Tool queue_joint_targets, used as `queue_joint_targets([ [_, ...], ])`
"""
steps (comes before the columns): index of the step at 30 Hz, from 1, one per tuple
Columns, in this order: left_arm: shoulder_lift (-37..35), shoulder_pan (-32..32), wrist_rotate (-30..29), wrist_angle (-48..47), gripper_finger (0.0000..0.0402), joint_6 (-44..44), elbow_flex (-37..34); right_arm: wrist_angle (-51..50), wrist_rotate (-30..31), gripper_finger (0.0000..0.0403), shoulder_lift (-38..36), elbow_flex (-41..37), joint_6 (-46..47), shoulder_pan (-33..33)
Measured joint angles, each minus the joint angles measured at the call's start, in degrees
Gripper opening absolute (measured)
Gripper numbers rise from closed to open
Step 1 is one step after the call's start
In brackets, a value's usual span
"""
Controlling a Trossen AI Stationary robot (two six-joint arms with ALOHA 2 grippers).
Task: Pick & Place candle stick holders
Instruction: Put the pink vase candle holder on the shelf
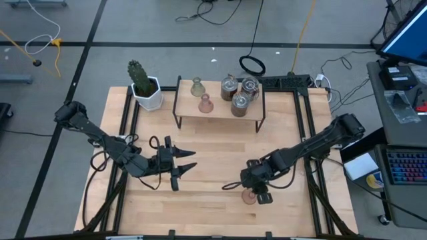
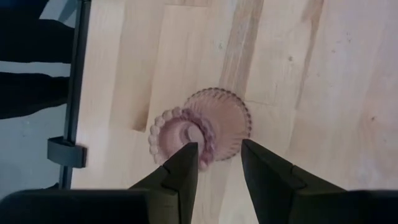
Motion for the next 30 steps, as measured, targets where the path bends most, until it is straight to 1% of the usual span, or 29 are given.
queue_joint_targets([
  [9, 0.0, 0.1, 0.0, -0.1, 0.0182, 0.1, 0.0, 0.7, -0.8, 0.0116, 3.9, 0.1, -0.2, 0.0],
  [11, 0.0, 0.1, 0.0, -0.1, 0.0182, 0.1, 0.0, 0.9, -1.0, 0.0111, 4.3, 0.2, 0.0, 0.0],
  [14, 0.0, 0.1, 0.0, -0.1, 0.0182, 0.1, 0.0, 1.0, -0.7, 0.0083, 4.3, 0.2, 0.0, 0.0],
  [17, 0.0, 0.1, 0.0, -0.1, 0.0182, 0.1, 0.0, 0.8, 0.3, 0.0038, 3.9, 0.2, 0.0, 0.0],
  [18, 0.0, 0.1, 0.0, -0.1, 0.0182, 0.1, 0.0, 0.5, 0.8, 0.0026, 3.5, 0.2, 0.0, 0.0],
  [23, 0.0, 0.1, 0.0, -0.1, 0.0182, -0.1, 0.0, 0.5, 5.0, 0.0025, 2.2, 0.2, -0.1, -0.3],
  [25, 0.0, 0.1, 0.0, -0.1, 0.0182, -1.1, 0.0, -0.9, 6.9, 0.0025, 1.0, 0.6, -0.5, -0.8],
  [30, 0.0, 0.1, 1.2, -0.1, 0.0182, -2.1, 0.0, -1.5, 10.2, 0.0025, -3.8, 4.9, -2.7, -3.7],
])
